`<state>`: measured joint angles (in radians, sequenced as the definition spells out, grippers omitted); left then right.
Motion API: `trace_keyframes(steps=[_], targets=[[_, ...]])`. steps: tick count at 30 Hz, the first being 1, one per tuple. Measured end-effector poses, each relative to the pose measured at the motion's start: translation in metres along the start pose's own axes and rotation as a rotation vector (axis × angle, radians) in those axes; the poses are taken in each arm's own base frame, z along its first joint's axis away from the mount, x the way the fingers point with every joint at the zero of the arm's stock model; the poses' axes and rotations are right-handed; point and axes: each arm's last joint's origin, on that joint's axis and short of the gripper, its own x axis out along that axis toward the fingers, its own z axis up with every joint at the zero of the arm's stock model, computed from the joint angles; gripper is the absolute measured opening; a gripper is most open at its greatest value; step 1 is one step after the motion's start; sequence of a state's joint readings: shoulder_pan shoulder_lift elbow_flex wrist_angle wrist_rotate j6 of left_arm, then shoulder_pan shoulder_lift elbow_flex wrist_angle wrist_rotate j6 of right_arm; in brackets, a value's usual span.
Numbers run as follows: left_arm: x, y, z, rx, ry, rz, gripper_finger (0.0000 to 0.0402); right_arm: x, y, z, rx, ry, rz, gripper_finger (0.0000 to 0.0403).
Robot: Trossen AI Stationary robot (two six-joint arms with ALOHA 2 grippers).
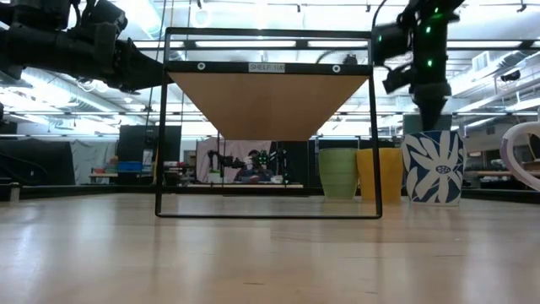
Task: Place coffee mugs
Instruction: Put the light blue mug on the shelf
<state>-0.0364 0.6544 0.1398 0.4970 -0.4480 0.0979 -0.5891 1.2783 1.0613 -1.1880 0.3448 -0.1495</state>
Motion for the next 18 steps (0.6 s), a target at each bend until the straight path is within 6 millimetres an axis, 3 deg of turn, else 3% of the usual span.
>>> trace_keyframes(steps=[9, 14, 18], targets=[[0.000, 0.000, 0.001, -0.001, -0.008, 0.001, 0.0172, -0.071, 0.004, 0.015, -0.007, -0.275, -0.116, 0.0040], [0.000, 0.000, 0.001, 0.000, -0.007, 0.001, 0.0172, -0.103, 0.012, 0.028, 0.020, -0.426, 0.007, 0.0040], [0.000, 0.000, 0.001, -0.001, -0.007, 0.001, 0.0172, -0.119, 0.027, 0.052, -0.021, -0.509, 0.101, 0.0039]])
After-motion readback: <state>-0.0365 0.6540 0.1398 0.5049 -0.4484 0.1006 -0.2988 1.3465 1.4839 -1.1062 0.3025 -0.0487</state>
